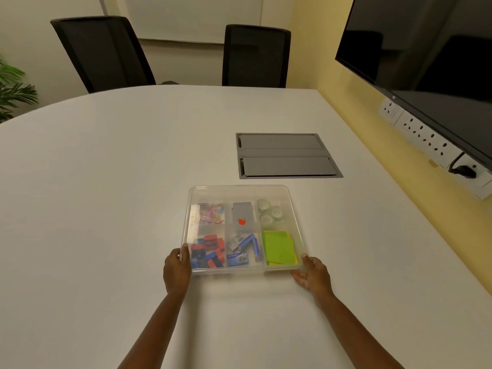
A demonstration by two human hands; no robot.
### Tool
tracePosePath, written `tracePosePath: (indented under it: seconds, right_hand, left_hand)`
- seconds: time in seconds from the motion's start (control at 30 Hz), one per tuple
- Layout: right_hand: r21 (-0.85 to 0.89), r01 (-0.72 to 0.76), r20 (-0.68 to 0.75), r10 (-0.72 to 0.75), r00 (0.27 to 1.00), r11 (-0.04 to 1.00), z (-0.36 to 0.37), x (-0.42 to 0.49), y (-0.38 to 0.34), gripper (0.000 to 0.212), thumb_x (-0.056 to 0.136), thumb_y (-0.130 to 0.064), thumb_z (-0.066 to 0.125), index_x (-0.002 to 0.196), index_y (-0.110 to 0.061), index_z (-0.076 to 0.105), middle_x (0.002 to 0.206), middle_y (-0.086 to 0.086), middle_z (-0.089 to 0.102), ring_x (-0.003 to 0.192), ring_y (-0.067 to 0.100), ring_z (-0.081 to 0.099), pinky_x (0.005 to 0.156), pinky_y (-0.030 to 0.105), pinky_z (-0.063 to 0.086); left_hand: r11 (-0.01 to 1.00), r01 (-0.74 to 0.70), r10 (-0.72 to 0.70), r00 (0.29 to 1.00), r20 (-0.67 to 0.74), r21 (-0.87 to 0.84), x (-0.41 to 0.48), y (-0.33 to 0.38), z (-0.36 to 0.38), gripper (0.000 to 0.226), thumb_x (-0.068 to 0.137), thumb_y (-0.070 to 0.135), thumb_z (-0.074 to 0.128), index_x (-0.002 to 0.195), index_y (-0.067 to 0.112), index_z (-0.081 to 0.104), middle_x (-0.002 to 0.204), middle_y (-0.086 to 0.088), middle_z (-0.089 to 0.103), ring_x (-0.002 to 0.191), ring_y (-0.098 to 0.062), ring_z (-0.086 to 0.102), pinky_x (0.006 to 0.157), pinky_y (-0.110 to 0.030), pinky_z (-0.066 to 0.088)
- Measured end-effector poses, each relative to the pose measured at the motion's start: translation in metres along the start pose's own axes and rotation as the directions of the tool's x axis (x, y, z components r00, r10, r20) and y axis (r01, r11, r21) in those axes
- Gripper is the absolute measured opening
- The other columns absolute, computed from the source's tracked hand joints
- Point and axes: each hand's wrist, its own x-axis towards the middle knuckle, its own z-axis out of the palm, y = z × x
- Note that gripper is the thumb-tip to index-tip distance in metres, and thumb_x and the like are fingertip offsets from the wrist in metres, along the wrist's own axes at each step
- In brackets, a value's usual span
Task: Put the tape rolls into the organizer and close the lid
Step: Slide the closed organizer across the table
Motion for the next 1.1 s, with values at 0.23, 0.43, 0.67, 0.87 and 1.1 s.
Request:
tracePosePath:
  seconds: [0.23, 0.43, 0.67, 0.87, 1.1]
  right_hand:
    - [0.0, 0.023, -0.022, -0.023, 0.999, 1.0, 0.003, 0.004, 0.005, 0.019, 0.097, -0.023, 0.046, 0.096, -0.003, 0.045, 0.102, 0.021, 0.046, 0.095, 0.038, 0.057, 0.078, 0.042, 0.052]
    - [-0.004, 0.045, -0.059, -0.045, 0.997, 0.999, 0.006, -0.002, 0.018, 0.044, 0.098, -0.033, 0.04, 0.115, 0.006, 0.047, 0.106, 0.019, 0.047, 0.102, 0.044, 0.06, 0.087, 0.047, 0.049]
    - [-0.018, 0.098, -0.067, -0.099, 0.993, 0.995, 0.006, -0.004, 0.015, 0.028, 0.099, -0.025, 0.037, 0.1, 0.001, 0.048, 0.1, 0.021, 0.049, 0.106, 0.049, 0.058, 0.086, 0.046, 0.048]
    - [-0.06, 0.078, -0.06, -0.082, 0.995, 0.995, 0.003, -0.003, 0.011, 0.025, 0.099, -0.022, 0.039, 0.092, 0.0, 0.048, 0.096, 0.022, 0.051, 0.094, 0.036, 0.059, 0.086, 0.044, 0.048]
    - [-0.508, 0.225, 0.008, -0.257, 0.966, 0.832, 0.0, 0.027, -0.022, 0.021, 0.095, -0.014, 0.049, 0.104, -0.002, 0.062, 0.092, 0.008, 0.058, 0.09, 0.024, 0.054, 0.081, 0.032, 0.042]
  left_hand:
    - [0.958, 0.089, -0.067, 0.994, 0.088, -0.271, -0.004, -0.011, -0.018, 0.027, 0.092, 0.02, 0.052, 0.102, -0.004, 0.055, 0.085, -0.017, 0.058, 0.064, -0.024, 0.056, 0.038, -0.011, 0.048]
    - [0.983, 0.04, -0.046, 0.998, -0.033, -0.177, -0.02, -0.002, -0.007, 0.017, 0.096, 0.022, 0.042, 0.094, 0.005, 0.045, 0.079, -0.014, 0.055, 0.057, -0.029, 0.054, 0.041, -0.02, 0.043]
    - [0.98, 0.011, -0.031, 0.995, -0.097, -0.199, -0.022, -0.005, 0.002, 0.021, 0.097, 0.019, 0.037, 0.103, 0.0, 0.045, 0.086, -0.014, 0.056, 0.07, -0.033, 0.056, 0.039, -0.013, 0.043]
    - [1.0, -0.008, 0.006, 0.992, -0.128, -0.019, -0.021, -0.007, -0.002, 0.026, 0.096, 0.023, 0.04, 0.105, 0.0, 0.048, 0.086, -0.015, 0.06, 0.071, -0.029, 0.054, 0.064, -0.032, 0.044]
    - [0.994, -0.001, 0.01, 0.996, -0.083, 0.109, 0.018, 0.012, -0.005, 0.027, 0.093, 0.025, 0.048, 0.105, 0.002, 0.056, 0.099, -0.02, 0.064, 0.083, -0.033, 0.059, 0.07, -0.035, 0.044]
